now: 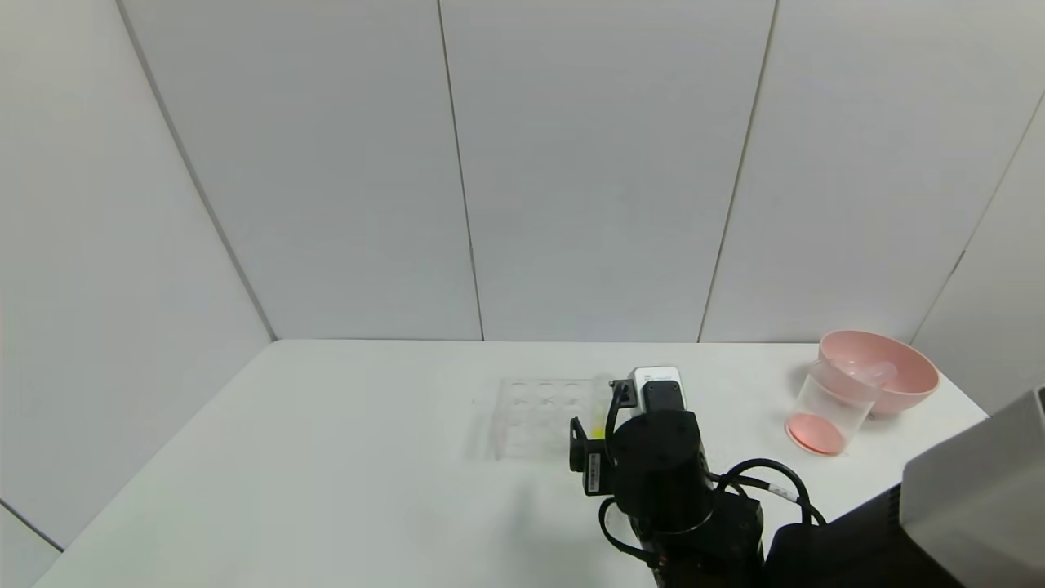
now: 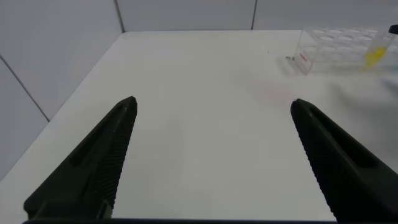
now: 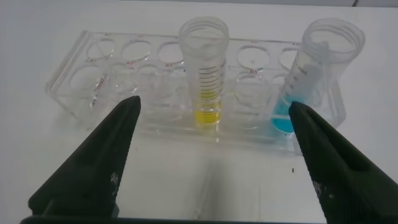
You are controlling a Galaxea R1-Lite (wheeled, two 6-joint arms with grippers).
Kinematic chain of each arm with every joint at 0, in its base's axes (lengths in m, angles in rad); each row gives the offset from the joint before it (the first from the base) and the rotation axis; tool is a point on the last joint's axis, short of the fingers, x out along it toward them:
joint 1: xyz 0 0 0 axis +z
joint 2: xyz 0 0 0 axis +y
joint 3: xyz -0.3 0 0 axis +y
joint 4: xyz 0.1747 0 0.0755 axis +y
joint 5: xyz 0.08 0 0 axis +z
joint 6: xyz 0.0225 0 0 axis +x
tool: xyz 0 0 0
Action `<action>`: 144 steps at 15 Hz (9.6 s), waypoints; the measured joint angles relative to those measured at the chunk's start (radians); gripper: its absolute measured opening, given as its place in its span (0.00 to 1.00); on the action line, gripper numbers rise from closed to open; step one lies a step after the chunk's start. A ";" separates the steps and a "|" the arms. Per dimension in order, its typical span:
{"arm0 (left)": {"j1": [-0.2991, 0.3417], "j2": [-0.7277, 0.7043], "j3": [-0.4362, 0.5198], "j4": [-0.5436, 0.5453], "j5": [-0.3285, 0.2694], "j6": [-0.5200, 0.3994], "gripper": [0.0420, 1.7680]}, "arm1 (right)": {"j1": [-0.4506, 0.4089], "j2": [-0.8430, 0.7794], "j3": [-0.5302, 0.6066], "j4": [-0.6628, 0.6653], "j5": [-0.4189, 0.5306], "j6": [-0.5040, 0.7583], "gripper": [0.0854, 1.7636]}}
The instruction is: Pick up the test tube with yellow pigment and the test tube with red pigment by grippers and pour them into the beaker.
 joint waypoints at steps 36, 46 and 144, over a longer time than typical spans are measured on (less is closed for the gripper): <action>0.000 0.000 0.000 0.000 0.000 0.000 1.00 | -0.165 -0.218 -0.133 0.023 0.100 -0.234 0.23; 0.000 0.000 0.000 0.000 0.000 0.000 1.00 | -0.874 -0.465 0.177 -0.155 0.711 -0.513 0.23; 0.000 0.000 0.000 0.000 0.000 0.000 1.00 | -0.927 -1.630 0.207 0.782 0.583 -0.280 0.93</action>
